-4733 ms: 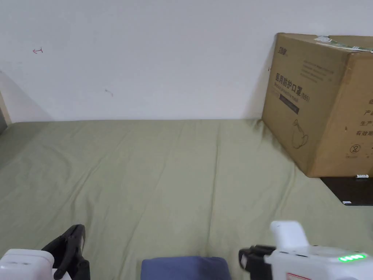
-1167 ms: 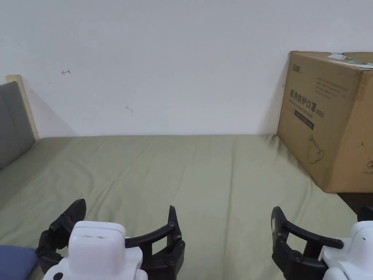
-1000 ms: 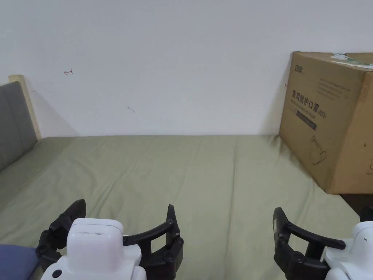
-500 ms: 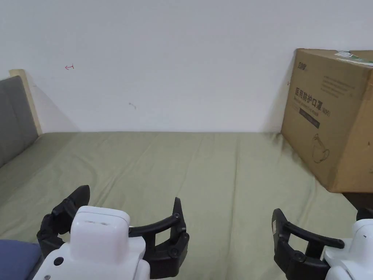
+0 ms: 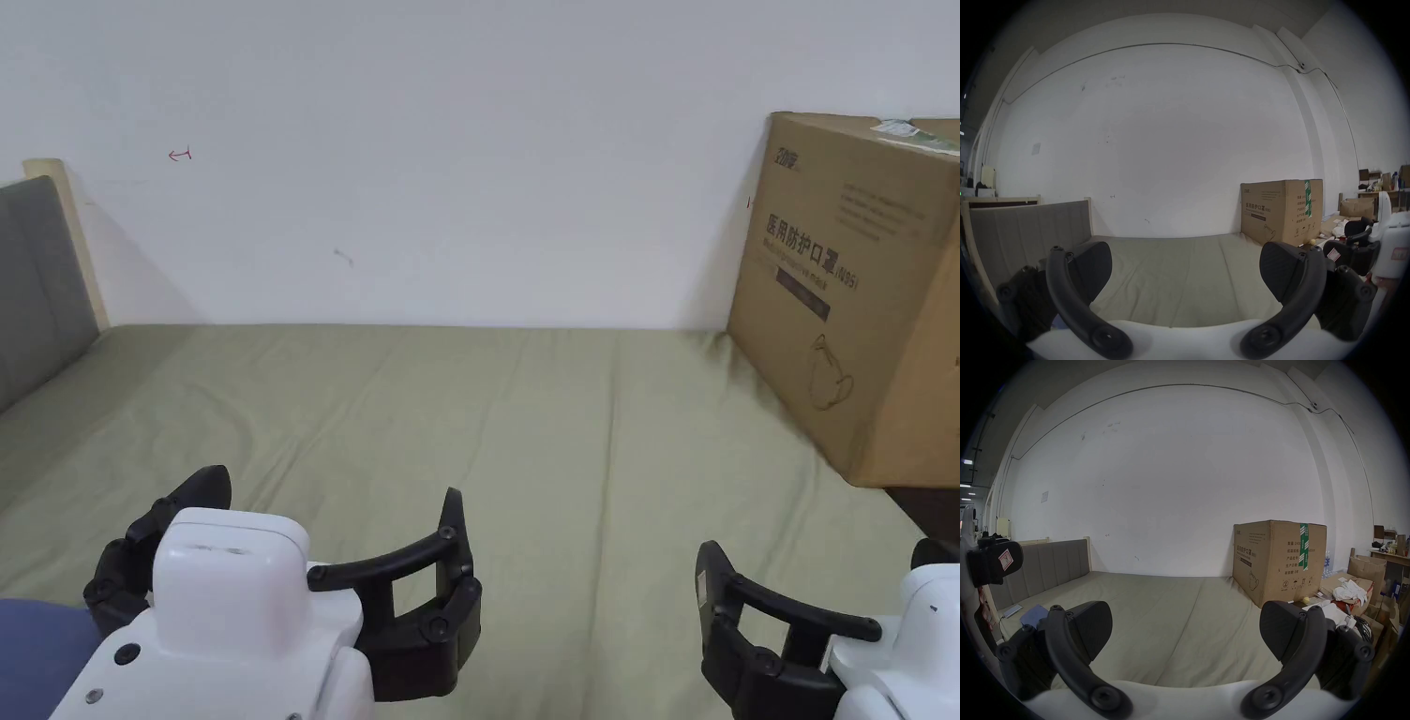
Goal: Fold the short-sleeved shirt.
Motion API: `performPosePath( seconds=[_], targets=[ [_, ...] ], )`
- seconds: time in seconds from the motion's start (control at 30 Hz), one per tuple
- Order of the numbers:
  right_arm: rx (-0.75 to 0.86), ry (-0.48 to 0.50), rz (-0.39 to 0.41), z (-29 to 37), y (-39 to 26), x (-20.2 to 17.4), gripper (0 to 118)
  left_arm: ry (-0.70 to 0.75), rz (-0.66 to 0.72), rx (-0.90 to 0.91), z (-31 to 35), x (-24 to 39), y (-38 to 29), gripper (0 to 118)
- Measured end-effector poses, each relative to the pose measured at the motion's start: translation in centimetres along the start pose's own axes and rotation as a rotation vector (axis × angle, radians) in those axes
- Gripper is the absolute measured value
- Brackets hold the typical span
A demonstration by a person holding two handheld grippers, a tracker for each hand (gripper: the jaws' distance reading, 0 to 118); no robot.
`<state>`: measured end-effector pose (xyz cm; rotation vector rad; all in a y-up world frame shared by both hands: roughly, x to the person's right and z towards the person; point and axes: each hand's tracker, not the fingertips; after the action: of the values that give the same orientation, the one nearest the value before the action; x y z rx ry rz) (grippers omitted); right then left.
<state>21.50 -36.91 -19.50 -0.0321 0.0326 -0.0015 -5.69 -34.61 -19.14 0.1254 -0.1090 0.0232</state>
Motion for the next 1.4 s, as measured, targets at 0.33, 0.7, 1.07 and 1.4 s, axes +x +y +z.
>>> performPosePath(
  seconds=[0.33,0.7,1.07,1.4],
  targets=[
    [-0.013,0.014,0.019,-0.2,0.1,-0.3,118,0.106,-0.039,-0.077,-1.3,1.1,-0.2,118],
    [-0.053,0.024,0.020,-0.6,-0.4,-0.5,118,0.151,0.032,-0.223,-1.9,1.8,0.6,118],
    [-0.081,0.029,0.017,-0.9,-0.8,-0.5,118,0.147,0.087,-0.290,-2.8,1.0,0.4,118],
    [-0.091,0.025,0.010,-1.2,-1.2,-0.4,118,0.149,0.090,-0.321,-3.0,0.9,-0.2,118]
  ],
)
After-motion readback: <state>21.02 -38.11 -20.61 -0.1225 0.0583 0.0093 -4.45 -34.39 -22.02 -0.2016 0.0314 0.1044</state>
